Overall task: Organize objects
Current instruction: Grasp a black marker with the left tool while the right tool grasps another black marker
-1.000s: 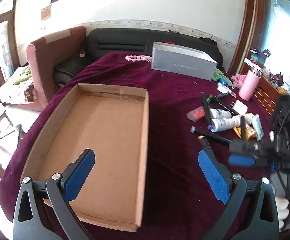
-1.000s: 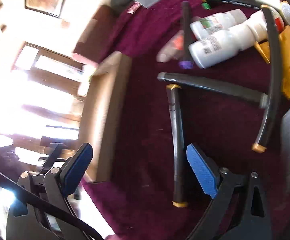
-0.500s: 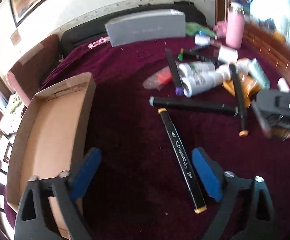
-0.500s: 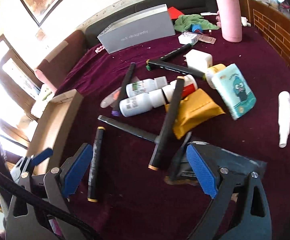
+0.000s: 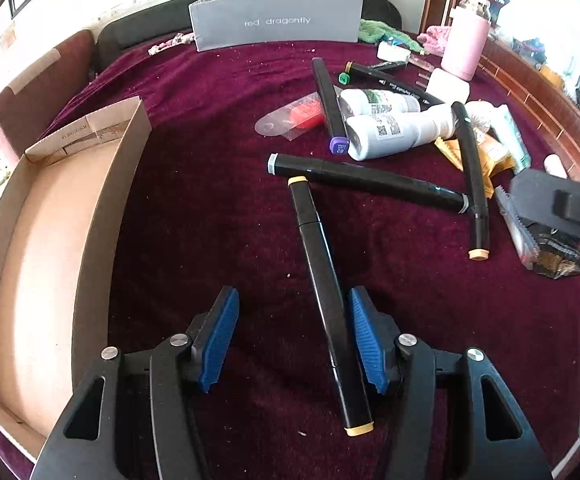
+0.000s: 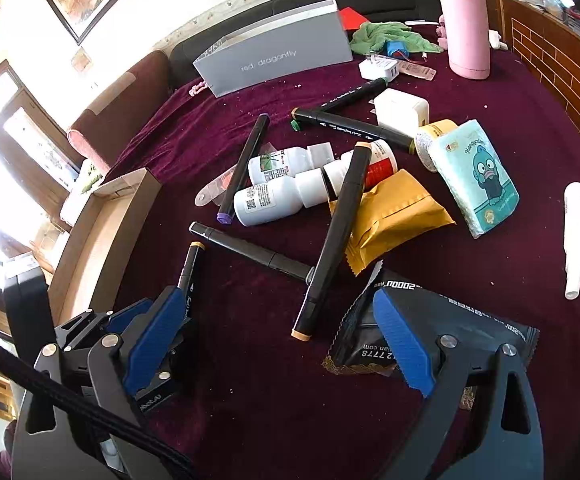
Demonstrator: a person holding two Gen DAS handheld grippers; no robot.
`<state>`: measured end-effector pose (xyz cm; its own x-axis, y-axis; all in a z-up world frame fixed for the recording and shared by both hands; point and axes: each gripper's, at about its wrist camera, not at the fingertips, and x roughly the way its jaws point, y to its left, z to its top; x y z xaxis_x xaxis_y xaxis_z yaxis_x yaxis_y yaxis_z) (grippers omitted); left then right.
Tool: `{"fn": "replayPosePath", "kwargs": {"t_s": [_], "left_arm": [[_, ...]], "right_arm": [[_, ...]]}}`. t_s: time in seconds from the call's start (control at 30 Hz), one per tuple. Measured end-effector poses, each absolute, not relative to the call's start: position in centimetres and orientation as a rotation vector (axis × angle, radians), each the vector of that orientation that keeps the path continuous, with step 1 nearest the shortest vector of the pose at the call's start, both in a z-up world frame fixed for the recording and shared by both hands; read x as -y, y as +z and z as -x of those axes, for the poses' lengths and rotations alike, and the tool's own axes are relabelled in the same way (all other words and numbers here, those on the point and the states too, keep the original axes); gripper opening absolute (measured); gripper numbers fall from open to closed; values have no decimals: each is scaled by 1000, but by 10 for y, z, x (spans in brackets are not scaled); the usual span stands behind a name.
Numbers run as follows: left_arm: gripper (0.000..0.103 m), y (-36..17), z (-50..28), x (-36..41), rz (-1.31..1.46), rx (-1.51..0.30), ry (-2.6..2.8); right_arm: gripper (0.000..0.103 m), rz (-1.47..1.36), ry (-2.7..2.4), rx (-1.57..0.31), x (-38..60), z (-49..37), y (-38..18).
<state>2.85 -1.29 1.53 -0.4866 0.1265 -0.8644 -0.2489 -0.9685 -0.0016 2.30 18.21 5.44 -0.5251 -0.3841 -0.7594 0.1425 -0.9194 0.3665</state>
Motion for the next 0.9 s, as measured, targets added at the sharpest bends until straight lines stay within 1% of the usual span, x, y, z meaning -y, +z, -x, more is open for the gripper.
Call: {"fn": "replayPosePath", "kwargs": {"t_s": [0.07, 0.1, 0.13, 0.17, 0.2, 0.3, 0.4, 0.47, 0.6, 0.67, 0.77, 0.8, 0.83, 0.9], "left_arm": [[42, 16, -29, 13, 1454, -169, 2515], [36, 17, -28, 12, 1456, -174, 2513], [28, 17, -28, 9, 1461, -191, 2517], [23, 18, -28, 9, 1463, -206, 2520], [11, 18, -27, 8, 1462, -209, 2512], [11, 18, -27, 13, 1462, -159, 2486], [11, 23, -26, 26, 1458, -68, 2457], [11, 32, -30, 39, 1434, -7, 2468], [12, 46, -39, 60, 1408, 62, 2489], [12, 51, -44, 71, 1405, 94, 2493], [12, 58, -51, 85, 1389, 129, 2495], [12, 59, -53, 86, 1386, 129, 2498], [12, 61, -54, 89, 1382, 131, 2501], [12, 63, -58, 94, 1369, 144, 2503]], "right_arm": [[96, -1334, -2474, 332, -177, -21, 55], [96, -1337, -2474, 310, -174, -20, 55], [96, -1341, -2473, 297, -172, -18, 55], [96, -1346, -2469, 290, -170, -16, 55], [96, -1348, -2466, 287, -169, -15, 55], [96, -1351, -2460, 278, -166, -14, 56], [96, -1356, -2452, 244, -162, -14, 56], [96, -1361, -2444, 188, -157, -11, 58], [96, -1368, -2412, -12, -135, 0, 57], [94, -1380, -2377, -92, -120, 9, 54], [87, -1405, -2340, -216, -97, 21, 45], [82, -1424, -2333, -259, -90, 26, 41], [77, -1440, -2320, -278, -86, 30, 37], [74, -1478, -2308, -298, -80, 39, 29]]}}
